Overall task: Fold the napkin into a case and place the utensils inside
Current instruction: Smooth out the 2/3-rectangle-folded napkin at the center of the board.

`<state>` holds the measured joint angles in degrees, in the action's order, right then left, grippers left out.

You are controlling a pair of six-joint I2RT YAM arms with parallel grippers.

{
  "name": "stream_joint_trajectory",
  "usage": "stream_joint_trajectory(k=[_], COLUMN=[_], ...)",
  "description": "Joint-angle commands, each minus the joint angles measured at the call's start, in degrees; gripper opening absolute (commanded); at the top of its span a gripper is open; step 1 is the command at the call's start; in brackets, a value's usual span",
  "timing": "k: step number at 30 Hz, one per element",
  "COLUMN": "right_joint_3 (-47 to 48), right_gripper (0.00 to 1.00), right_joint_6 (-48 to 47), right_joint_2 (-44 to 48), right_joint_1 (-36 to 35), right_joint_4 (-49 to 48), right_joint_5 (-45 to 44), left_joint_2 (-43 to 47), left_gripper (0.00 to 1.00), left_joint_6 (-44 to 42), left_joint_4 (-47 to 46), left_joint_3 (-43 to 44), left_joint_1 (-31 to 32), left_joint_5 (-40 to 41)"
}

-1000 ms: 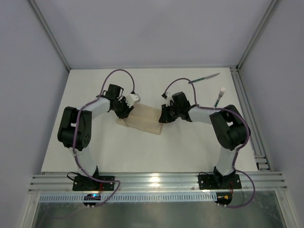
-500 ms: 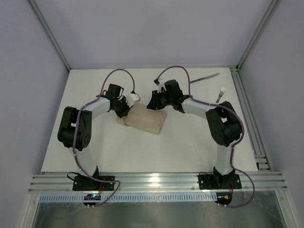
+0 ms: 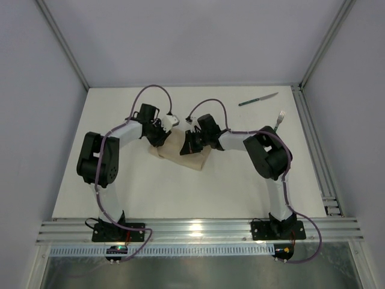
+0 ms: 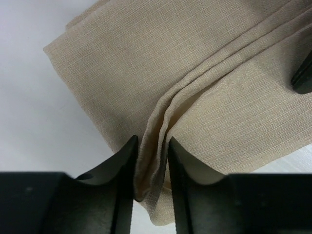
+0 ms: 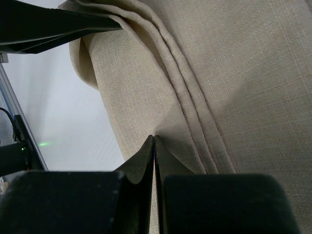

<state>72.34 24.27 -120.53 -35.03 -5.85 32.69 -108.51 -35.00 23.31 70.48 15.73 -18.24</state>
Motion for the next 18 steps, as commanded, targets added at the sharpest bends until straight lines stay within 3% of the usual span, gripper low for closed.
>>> stream_joint_trajectory(k=[1,9,15,18], right_joint_3=[-0.5,-2.0,-2.0,-1.9], right_gripper=[0.04,0.04,0.04,0.04], right_joint_6=[1.8,1.3,1.0,1.0], right_joint_2=[-1.4,-1.0,-0.9,-0.9], right_joint_1=[1.1,2.7,2.7,2.7], right_joint_4=[-0.5,2.2,1.9,1.8], right_joint_5=[-0.7,-1.3,-0.9,-0.6], left_joint_2=[0.5,5.8,6.2,6.9], left_gripper=[0.36,0.57,0.53,0.53], left_joint_6=[3.1,6.4,-0.6,-4.1], left_joint_4=[-1.5,3.8,8.9,6.0], left_joint_3=[2.1,6.3,3.7,-0.1], left_joint_1=[0.0,-0.3,-0.3,0.3], left_joint_5=[-0.3,-2.4,0.6,3.6])
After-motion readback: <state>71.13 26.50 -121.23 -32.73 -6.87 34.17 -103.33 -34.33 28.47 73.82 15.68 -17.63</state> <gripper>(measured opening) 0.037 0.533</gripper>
